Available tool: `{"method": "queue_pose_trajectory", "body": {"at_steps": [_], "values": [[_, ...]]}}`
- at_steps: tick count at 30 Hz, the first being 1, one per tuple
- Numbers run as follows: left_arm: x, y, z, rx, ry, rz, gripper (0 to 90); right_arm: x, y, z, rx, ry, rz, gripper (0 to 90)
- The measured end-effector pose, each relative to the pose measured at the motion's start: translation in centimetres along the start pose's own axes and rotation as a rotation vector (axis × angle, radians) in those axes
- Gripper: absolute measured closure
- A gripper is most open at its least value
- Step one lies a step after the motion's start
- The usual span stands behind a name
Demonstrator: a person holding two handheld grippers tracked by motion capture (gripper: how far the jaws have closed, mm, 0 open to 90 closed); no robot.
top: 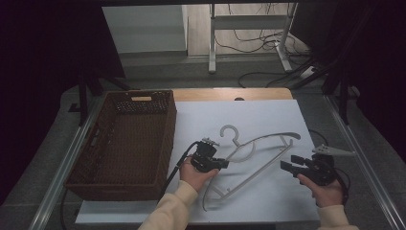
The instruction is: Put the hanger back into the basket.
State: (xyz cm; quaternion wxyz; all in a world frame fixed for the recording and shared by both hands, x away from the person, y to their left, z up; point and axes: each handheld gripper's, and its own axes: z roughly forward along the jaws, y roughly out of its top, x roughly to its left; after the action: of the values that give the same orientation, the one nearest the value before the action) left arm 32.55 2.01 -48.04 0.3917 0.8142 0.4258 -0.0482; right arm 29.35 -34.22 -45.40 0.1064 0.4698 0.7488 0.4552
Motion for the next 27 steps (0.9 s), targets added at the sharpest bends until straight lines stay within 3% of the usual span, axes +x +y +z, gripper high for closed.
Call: {"method": "queue_pose_trajectory", "body": {"at_steps": [5, 11, 19, 27], "values": [[0.0, 0.4, -2.0, -0.046, 0.0, 0.008, 82.2, -0.7, -0.4, -0.7, -0.064, -0.006, 0.033, 27.3], [-1.0, 1.1, -4.3, -0.078, -0.006, 0.041, 82.2, -1.1, -0.8, -0.1, -0.026, -0.058, 0.013, 26.0], [-1.8, 1.7, -6.8, -0.098, 0.001, 0.086, 82.2, -1.0, -1.0, 0.7, 0.024, -0.065, -0.013, 25.6], [-2.5, 2.3, -10.1, -0.129, 0.013, 0.121, 82.2, -0.9, -1.0, 1.1, 0.036, -0.061, -0.018, 25.4]]}}
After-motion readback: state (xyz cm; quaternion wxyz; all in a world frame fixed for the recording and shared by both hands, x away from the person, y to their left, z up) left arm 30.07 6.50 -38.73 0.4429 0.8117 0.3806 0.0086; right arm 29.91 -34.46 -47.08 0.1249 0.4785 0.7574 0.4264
